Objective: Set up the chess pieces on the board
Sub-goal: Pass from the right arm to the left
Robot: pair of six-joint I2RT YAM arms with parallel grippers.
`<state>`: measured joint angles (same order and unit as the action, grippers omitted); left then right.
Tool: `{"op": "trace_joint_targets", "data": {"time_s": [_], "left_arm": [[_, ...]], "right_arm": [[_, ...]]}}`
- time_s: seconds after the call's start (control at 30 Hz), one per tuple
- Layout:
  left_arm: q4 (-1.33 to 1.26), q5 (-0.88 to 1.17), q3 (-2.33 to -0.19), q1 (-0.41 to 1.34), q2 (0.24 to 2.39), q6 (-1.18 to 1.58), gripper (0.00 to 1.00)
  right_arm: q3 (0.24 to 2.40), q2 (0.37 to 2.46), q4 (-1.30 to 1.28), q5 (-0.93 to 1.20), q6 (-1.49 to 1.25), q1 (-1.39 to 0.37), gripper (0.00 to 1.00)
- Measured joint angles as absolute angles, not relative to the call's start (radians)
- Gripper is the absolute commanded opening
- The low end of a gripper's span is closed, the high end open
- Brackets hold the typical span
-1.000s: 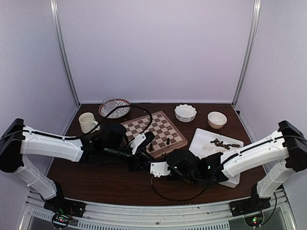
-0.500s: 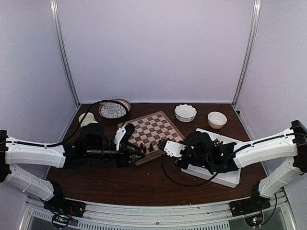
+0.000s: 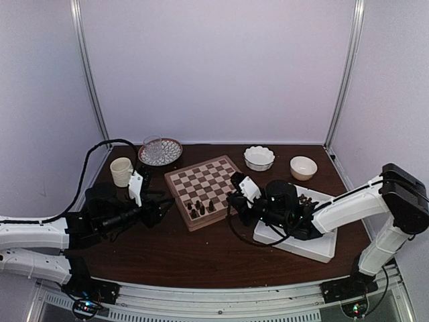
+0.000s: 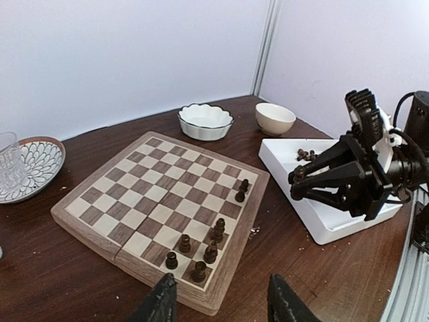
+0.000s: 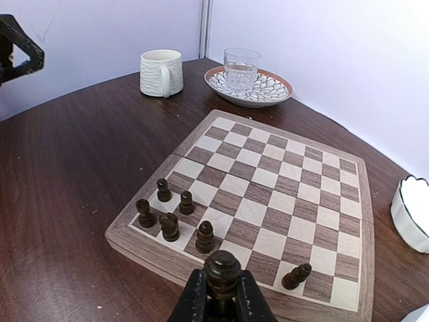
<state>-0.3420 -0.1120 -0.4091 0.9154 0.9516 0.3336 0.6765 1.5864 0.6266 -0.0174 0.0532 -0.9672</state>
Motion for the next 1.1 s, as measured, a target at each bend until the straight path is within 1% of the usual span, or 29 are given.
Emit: {"op": "trace_joint_targets", "data": {"time_s": [0.2,0.37,0.6,0.8,0.9,1.1], "left_arm": [[-0.351,-0.177,-0.396,0.915,0.944,0.333,0.47],[-0.363,-0.184,-0.396,0.915,0.946,0.332,0.47],[-0.371,-0.183,-0.396,0.915,0.959,0.327,0.47],[-0.373,-0.177,-0.397,0.915,0.986,0.313,0.48],[-0.373,-0.164,-0.397,0.915,1.0,0.301,0.54],[-0.374,-0.097,-0.406,0.915,1.031,0.269,0.59]], "right_arm": [[0.683,1.801,0.826,-0.017,-0.039,-0.939,0.0],[0.715,1.913,0.913,-0.009,-0.087,-0.92,0.0],[0.734,1.953,1.008,0.004,-0.135,-0.907,0.0],[0.735,1.964,1.022,0.023,-0.139,-0.906,0.0],[0.74,1.967,1.022,0.028,-0.14,-0.906,0.0],[0.754,1.969,1.013,0.07,-0.135,-0.908,0.0]]}}
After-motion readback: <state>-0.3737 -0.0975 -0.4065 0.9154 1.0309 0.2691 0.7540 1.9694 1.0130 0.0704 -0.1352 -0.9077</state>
